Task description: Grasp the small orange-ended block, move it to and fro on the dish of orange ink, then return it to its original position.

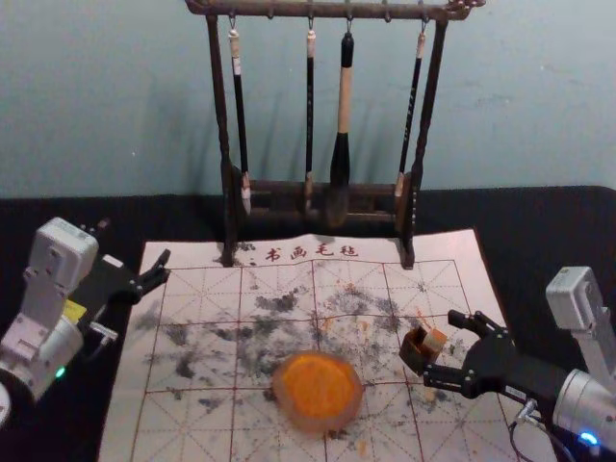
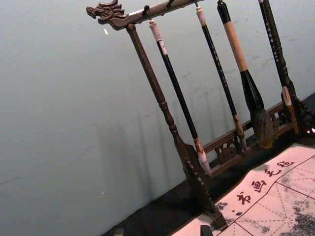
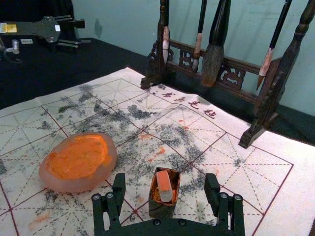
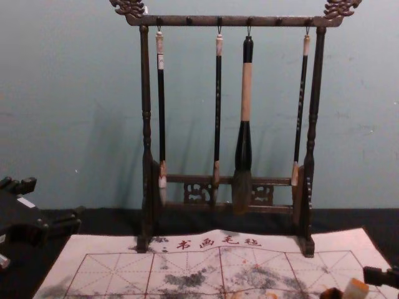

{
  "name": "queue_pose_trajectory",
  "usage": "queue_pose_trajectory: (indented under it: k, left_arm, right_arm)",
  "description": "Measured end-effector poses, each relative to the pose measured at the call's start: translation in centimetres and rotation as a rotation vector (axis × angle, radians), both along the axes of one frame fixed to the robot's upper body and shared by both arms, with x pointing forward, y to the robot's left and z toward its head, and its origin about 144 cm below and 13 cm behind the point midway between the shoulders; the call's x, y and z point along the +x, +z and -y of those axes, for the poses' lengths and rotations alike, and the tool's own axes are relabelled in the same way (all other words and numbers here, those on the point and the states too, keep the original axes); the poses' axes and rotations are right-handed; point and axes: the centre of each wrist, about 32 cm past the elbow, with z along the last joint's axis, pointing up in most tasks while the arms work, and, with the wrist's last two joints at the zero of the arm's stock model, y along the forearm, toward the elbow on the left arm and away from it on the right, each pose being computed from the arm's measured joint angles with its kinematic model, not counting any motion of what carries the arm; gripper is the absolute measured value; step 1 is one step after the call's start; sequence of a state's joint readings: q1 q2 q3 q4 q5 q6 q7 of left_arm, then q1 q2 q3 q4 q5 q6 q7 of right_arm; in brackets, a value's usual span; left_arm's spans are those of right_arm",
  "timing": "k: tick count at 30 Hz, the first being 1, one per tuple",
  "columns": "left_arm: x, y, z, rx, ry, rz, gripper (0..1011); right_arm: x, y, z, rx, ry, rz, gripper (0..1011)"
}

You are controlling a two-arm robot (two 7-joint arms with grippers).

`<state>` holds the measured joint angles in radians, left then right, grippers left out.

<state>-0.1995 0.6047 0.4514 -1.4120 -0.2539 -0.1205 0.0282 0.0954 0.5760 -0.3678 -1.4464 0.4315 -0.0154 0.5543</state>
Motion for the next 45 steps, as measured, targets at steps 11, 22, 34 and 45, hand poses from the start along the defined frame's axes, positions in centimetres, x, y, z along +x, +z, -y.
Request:
queue_pose_trajectory:
  k: [11,22,34,45]
  left_arm:
    - [0.00,0.00,0.00,0.000,0.000,0.000,1001]
    - [0.00,0.00,0.00,0.000,0.000,0.000,1001]
    - [0.00,0.00,0.00,0.000,0.000,0.000,1002]
    - [0.00,0.00,0.00,0.000,0.000,0.000,1001]
  right_arm:
    - [-0.02,-0.02,0.01,0.000,0.000,0.000,1000]
    - [-0.03,-0.03,0.01,0.000,0.000,0.001,787]
    - [-0.03,-0.02,0.01,0.001,0.000,0.001,400]
    - [-0.03,-0.02,0.01,0.001,0.000,0.001,98]
